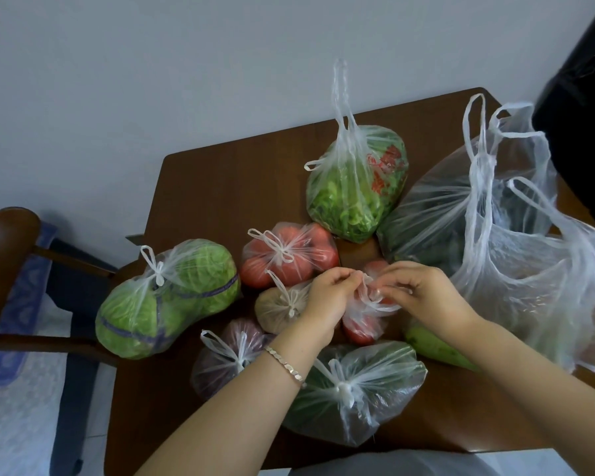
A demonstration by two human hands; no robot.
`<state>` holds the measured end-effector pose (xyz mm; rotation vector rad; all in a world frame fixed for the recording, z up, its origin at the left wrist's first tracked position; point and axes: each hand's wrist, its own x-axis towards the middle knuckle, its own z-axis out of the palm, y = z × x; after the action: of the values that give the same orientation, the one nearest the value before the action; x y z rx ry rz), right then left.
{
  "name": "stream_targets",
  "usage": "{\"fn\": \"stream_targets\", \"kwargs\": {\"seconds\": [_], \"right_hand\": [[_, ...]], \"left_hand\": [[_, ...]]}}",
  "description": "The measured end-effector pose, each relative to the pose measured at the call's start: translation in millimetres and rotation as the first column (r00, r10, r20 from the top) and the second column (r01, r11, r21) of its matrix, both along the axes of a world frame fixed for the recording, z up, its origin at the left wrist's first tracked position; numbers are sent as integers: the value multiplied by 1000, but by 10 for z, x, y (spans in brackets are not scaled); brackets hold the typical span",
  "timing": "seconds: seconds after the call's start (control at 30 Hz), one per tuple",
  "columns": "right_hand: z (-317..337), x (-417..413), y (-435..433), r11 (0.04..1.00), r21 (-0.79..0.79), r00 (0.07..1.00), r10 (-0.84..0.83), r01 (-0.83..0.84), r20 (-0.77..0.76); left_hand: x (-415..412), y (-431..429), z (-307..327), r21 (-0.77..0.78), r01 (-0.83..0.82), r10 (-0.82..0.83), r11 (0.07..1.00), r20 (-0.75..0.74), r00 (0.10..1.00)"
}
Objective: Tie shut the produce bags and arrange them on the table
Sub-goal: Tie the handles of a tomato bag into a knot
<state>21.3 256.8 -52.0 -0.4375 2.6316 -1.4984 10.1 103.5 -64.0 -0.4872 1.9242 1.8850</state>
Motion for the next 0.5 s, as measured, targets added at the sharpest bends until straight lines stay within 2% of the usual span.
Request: {"fn": "stream_targets", "kwargs": {"seconds": [0.07, 0.17, 0.23, 0.3, 0.33, 0.37, 0.4, 0.43, 0.47, 0.5], "right_hand": [[2, -33, -1, 999, 3, 999, -34, 34, 37], [-35, -88, 27, 988, -20, 984, -151, 154, 98], [-64, -87, 67, 986, 18, 981, -164, 163, 104], [-108, -79, 90, 978, -15, 950, -201, 210, 238], [-115, -89, 96, 942, -119, 891, -250, 315, 379], [-128, -116, 99, 839, -261, 782, -272, 478, 560], [-152, -153, 103, 674, -390, 666, -204, 627, 718], [-175, -187, 108, 470, -479, 577, -83, 742, 812], [-212, -222, 122, 306, -511, 527, 34, 804, 849], [-264, -251, 139, 193, -509, 498, 103, 839, 861]], "left_hand": [[-31, -27, 9, -14, -12, 12, 1000, 3, 1000], [-104, -94, -25, 68, -234, 223, 970, 139, 965], [-143, -169, -82, 120, -369, 331, 922, 252, 909], [-162, -232, -127, 200, -462, 370, 864, 370, 852], [-170, -253, -138, 252, -514, 386, 820, 420, 821], [-184, -257, -141, 310, -577, 404, 755, 474, 782], [-214, -251, -149, 349, -631, 428, 693, 506, 749], [-247, -236, -154, 364, -671, 468, 646, 506, 725], [-284, -214, -168, 353, -677, 503, 645, 471, 725], [-315, -203, -180, 345, -656, 514, 672, 419, 748]]}}
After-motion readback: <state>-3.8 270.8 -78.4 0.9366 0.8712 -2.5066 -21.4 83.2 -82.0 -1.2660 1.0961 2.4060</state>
